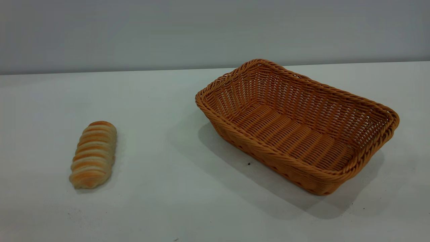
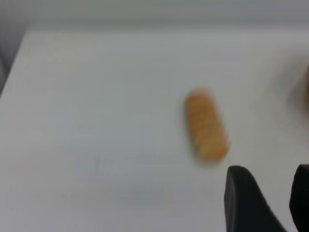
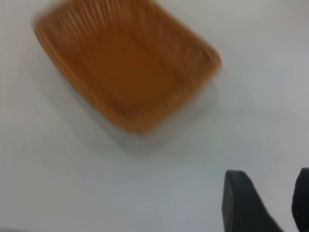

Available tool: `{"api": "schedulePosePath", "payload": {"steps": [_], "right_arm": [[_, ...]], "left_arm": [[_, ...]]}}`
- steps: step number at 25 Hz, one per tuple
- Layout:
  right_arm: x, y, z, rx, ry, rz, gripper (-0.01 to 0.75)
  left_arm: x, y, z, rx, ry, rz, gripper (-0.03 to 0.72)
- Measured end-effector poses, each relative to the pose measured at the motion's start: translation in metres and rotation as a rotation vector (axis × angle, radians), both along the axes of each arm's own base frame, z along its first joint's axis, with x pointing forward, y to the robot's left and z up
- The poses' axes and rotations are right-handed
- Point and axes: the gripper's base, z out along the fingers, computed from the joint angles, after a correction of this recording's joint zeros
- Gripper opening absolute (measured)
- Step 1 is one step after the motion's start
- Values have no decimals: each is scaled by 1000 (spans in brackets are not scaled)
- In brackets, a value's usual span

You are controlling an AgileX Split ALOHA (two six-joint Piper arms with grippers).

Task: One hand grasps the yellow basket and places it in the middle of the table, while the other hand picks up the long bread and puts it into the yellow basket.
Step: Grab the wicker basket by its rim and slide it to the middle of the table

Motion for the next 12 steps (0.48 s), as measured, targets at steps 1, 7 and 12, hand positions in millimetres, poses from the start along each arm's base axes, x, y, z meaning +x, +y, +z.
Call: {"api": "schedulePosePath", "payload": {"steps": [1,7,12], "right_arm": [[2,1,3,25,-24,2,239],[37,4,9,145,32,-1,307],[91,2,1,219,154,-31,447]], "left_arm": [[5,-1,6,-11,-36,-10,300],[52,-9,22,-28,-58,-110,300],[110,-13,24,31,16,-170,300]]}}
